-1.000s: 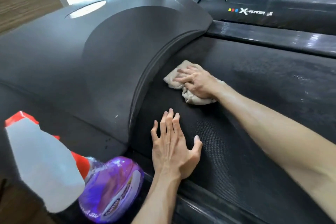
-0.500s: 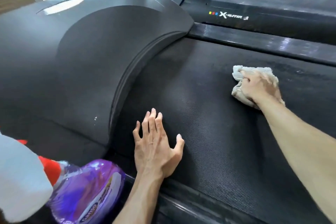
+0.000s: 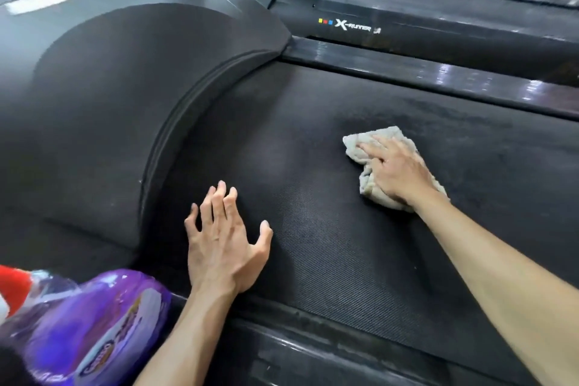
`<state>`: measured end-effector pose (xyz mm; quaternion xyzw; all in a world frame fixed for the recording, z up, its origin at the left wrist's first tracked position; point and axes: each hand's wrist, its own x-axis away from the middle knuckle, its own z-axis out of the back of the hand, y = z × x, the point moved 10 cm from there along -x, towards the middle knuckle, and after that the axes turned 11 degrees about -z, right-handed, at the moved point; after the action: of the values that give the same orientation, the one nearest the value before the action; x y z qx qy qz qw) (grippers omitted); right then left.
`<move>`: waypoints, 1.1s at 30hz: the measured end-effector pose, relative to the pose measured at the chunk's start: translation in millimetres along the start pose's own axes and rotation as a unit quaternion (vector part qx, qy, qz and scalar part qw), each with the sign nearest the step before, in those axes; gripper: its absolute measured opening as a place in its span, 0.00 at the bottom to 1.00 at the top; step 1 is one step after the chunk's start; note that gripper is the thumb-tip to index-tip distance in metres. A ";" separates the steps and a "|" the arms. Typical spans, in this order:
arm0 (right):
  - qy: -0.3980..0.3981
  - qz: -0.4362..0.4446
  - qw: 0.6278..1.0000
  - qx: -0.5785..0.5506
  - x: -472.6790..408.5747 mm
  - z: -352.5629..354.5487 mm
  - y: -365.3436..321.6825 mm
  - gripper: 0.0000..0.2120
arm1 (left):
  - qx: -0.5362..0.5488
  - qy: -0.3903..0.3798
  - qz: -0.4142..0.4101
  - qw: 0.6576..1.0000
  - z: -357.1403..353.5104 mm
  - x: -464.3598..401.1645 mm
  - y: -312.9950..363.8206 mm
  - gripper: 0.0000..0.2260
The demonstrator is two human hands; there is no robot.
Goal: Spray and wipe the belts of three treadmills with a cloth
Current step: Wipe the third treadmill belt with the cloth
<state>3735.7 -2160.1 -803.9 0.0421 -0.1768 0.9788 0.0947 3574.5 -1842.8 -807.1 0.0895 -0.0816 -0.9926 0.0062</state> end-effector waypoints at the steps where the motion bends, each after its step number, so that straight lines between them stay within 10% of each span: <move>1: 0.003 -0.015 1.000 -0.009 -8.6 -1.0 -9.2 0.22 | -0.001 -0.002 0.001 1.000 -0.5 -0.2 0.0 0.38; 7: -0.050 0.151 0.987 -0.012 78.0 -31.6 -62.2 0.23 | -0.009 -0.005 -0.001 1.000 -2.0 -0.8 -2.0 0.39; 14: -0.006 -0.018 1.000 -0.017 41.7 3.6 27.6 0.23 | -0.003 -0.003 0.006 1.000 0.2 1.0 -0.7 0.39; 21: -0.061 0.146 0.987 -0.006 101.6 -24.3 -23.3 0.30 | -0.003 -0.007 -0.001 1.000 -2.6 0.6 0.4 0.39; 28: 0.009 -0.007 1.000 -0.022 70.7 17.1 63.0 0.27 | 0.004 -0.015 -0.007 1.000 -0.9 1.1 1.3 0.38; 33: -0.032 0.077 0.997 0.006 114.5 -10.6 3.0 0.22 | 0.038 -0.005 -0.082 0.996 6.7 -2.9 23.0 0.31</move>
<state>3622.5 -2139.6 -801.5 0.0598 -0.1766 0.9824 0.0130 3576.1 -1864.4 -796.4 0.0909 -0.1120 -0.9864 -0.0794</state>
